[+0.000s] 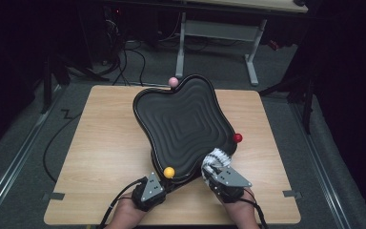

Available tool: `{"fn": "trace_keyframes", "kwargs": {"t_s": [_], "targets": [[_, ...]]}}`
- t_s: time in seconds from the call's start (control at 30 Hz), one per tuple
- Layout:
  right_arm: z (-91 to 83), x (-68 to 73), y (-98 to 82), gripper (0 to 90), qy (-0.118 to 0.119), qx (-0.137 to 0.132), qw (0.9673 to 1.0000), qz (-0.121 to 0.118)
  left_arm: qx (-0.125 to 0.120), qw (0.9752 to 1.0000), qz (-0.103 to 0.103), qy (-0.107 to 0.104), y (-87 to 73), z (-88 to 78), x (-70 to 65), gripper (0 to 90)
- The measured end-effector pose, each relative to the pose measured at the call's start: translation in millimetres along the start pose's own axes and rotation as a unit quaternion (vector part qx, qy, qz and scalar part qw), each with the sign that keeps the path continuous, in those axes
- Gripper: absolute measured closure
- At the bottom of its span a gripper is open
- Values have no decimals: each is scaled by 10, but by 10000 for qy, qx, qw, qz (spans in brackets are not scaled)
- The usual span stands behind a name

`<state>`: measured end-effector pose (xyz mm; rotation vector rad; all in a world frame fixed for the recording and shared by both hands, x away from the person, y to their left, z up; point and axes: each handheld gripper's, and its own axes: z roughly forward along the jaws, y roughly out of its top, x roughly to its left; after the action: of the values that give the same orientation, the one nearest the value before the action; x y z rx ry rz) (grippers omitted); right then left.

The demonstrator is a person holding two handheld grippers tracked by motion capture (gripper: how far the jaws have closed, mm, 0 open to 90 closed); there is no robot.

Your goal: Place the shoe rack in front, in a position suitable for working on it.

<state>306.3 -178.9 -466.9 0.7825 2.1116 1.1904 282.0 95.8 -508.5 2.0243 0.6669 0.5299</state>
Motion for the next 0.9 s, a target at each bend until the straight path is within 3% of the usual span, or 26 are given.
{"fn": "trace_keyframes", "kwargs": {"t_s": [0.23, 0.33, 0.47, 0.53, 0.6, 0.67, 0.73, 0.8, 0.9], "targets": [[-171, -234, -84, 765, -343, -60, 9988, 354, 3, 10000, 5, -9, 2, 1, 0, 723], [-309, -332, -74, 767, -535, -246, 9968, 533, 8, 10000, 13, -14, 2, 1, 0, 722], [-552, -311, 79, 769, -513, -1004, 9926, 444, 9, 10000, 13, -13, 2, 1, 0, 722], [-597, -296, 129, 769, -657, -1152, 9902, 440, 9, 10000, 9, -12, 3, 1, -2, 722], [-560, -330, 92, 768, -746, -1054, 9900, 568, 10, 10000, 9, -12, 3, 0, -2, 722], [-471, -407, -27, 769, -876, -763, 9908, 701, 12, 10000, 11, -12, 3, 0, -1, 722], [-413, -498, -155, 769, -1038, -569, 9892, 867, 13, 10000, 13, -16, 3, 0, 0, 722], [-391, -641, -283, 770, -1203, -391, 9855, 1131, 11, 10000, 13, -20, 2, 0, 2, 722], [-354, -783, -406, 769, -1103, -179, 9829, 1465, 2, 10000, 9, -19, 1, 2, 1, 722]]}}
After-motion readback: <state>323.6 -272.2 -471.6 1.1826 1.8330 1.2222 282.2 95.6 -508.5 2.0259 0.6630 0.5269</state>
